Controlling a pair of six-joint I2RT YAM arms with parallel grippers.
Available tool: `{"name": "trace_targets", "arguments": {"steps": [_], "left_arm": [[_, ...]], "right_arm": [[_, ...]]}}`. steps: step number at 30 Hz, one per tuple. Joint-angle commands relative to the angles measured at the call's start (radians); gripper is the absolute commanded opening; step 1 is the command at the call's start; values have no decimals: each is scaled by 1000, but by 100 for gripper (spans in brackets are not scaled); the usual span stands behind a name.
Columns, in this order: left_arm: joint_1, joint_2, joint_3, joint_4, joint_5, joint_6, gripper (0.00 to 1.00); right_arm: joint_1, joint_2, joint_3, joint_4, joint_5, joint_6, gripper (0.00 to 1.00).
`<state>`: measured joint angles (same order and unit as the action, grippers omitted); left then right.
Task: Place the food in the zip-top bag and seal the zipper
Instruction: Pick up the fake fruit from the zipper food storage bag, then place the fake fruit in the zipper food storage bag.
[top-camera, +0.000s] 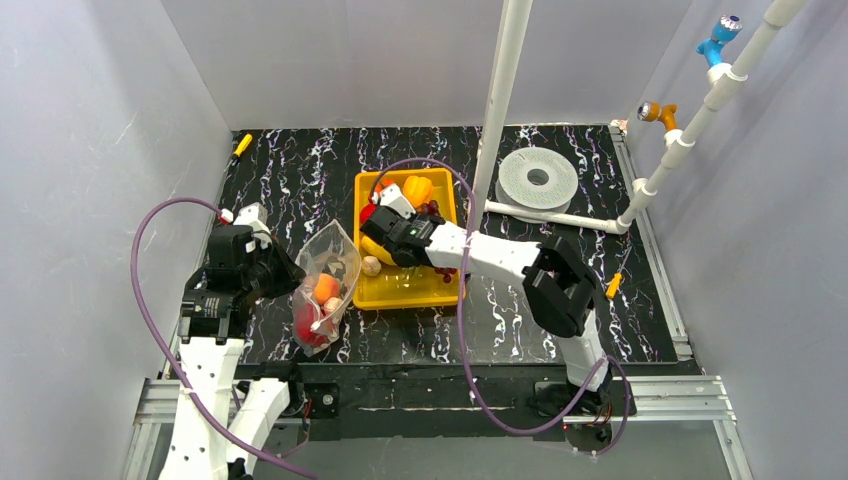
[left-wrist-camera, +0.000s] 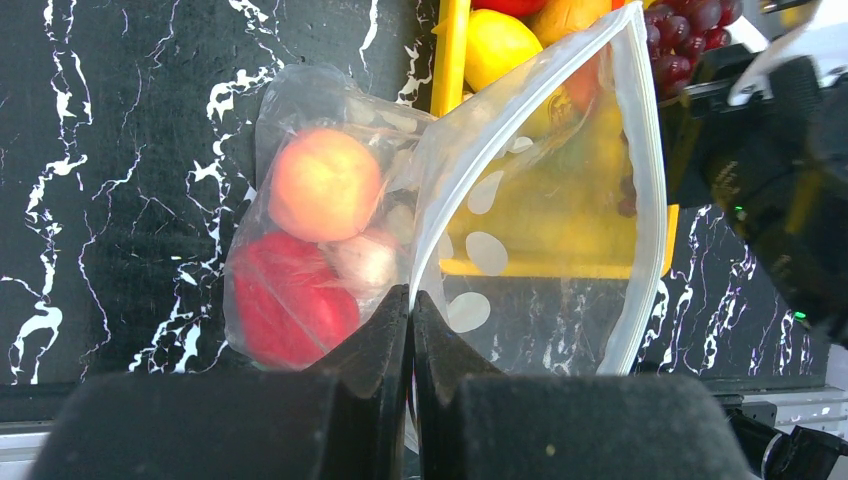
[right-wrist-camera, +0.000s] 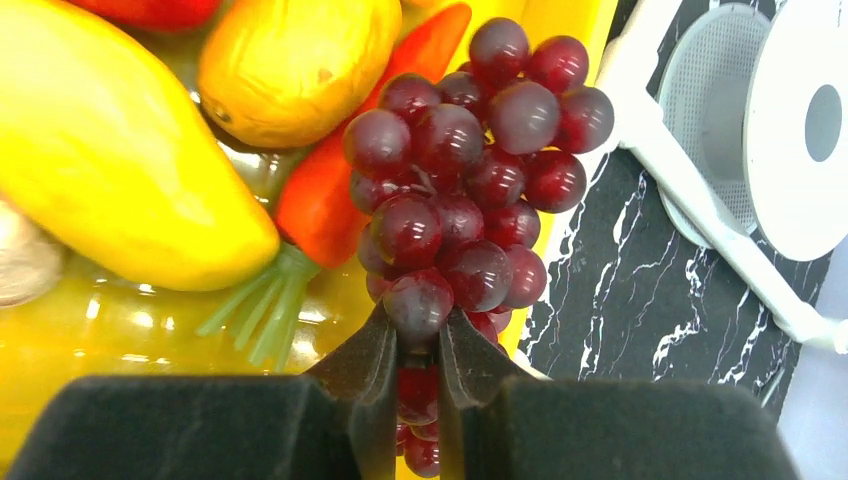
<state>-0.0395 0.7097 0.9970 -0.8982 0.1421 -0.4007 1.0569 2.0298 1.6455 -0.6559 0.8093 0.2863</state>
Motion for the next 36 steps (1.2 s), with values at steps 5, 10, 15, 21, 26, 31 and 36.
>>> {"name": "trace_targets", "arguments": {"steps": [5,10,15,21,26,31,36], "left_arm": [[-2,5,-6,-1,-6,3,0],[-2,14,-1,6,1,1,0],[-3,19,-3,17,10,-9,0],[-3,19,-10,25,36,-26,0],[-3,15,-2,22,56,-34,0],[-3,6,13,8,45,-32,0],[-3,-5,10,20,44,-63,0]], "right_arm": [[20,-227,88,11,-194,-52,5],[20,-360,99,61,-420,-12,2],[20,-492,30,245,-671,89,1],[19,-494,-31,526,-908,354,1],[29,-414,-13,666,-1009,445,1],[31,-333,15,674,-985,444,1],[52,-362,-66,615,-829,494,1]]}}
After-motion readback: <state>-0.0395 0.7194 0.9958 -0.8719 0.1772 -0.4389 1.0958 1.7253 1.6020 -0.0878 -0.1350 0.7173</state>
